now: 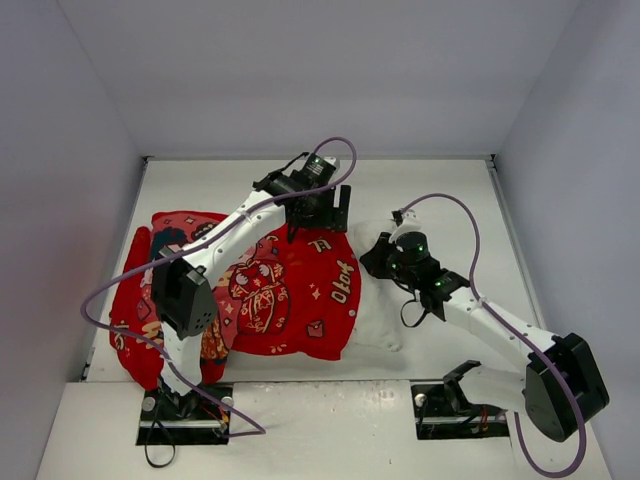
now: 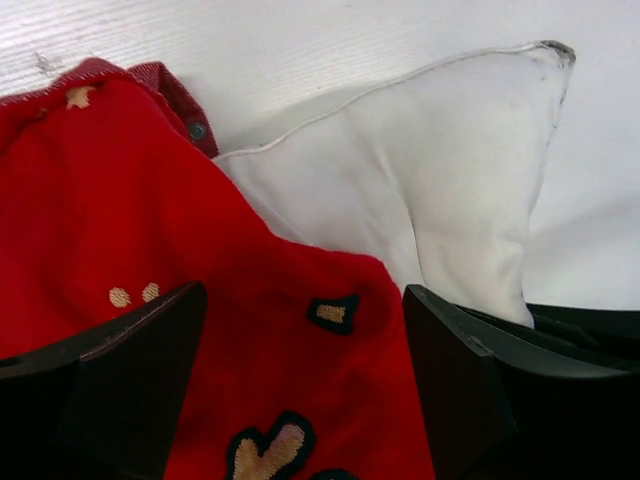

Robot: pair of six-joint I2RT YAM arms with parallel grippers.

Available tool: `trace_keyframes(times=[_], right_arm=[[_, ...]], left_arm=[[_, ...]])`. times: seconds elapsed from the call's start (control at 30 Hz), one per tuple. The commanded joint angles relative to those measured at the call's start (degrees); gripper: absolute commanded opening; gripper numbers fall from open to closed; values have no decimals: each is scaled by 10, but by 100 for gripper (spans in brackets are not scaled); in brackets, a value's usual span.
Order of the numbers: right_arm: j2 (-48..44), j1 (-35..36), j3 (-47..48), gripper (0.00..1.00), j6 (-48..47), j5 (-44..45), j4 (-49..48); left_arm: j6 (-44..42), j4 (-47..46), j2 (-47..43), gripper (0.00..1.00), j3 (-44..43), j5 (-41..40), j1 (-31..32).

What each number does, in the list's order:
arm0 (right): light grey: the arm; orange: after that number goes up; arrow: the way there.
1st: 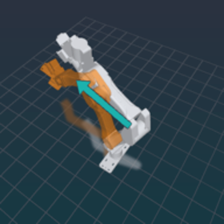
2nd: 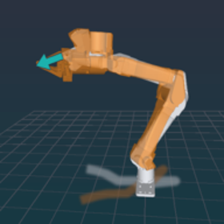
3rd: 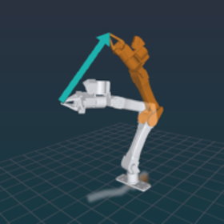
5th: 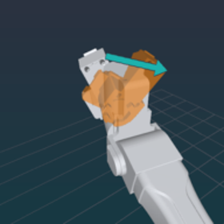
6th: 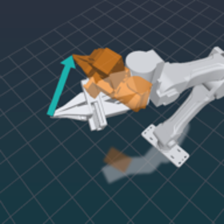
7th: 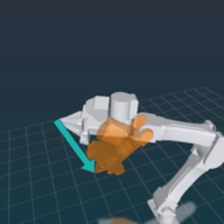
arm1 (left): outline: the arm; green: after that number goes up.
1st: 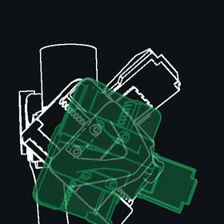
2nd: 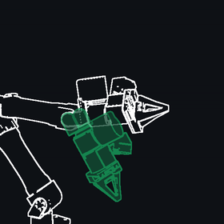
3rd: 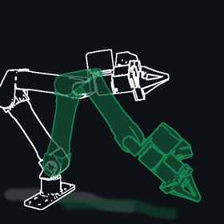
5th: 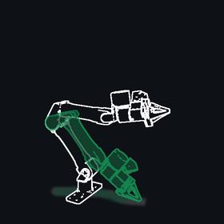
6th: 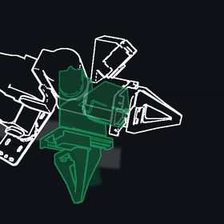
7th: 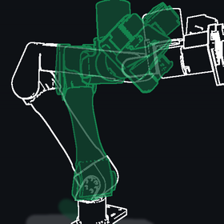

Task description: Put the pillow into the pillowcase

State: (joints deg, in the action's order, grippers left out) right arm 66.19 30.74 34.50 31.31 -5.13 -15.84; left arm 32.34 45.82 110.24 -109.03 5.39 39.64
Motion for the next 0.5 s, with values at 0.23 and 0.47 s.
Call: trace_keyframes(times=[0.23,0.47], right_arm=[[20,1,14,0,-12,-4,-18],[45,1,43,0,-8,-51,-41]], left_arm=[[3,-9,11,0,-46,16,22],[-56,-12,91,0,-248,122,57]])
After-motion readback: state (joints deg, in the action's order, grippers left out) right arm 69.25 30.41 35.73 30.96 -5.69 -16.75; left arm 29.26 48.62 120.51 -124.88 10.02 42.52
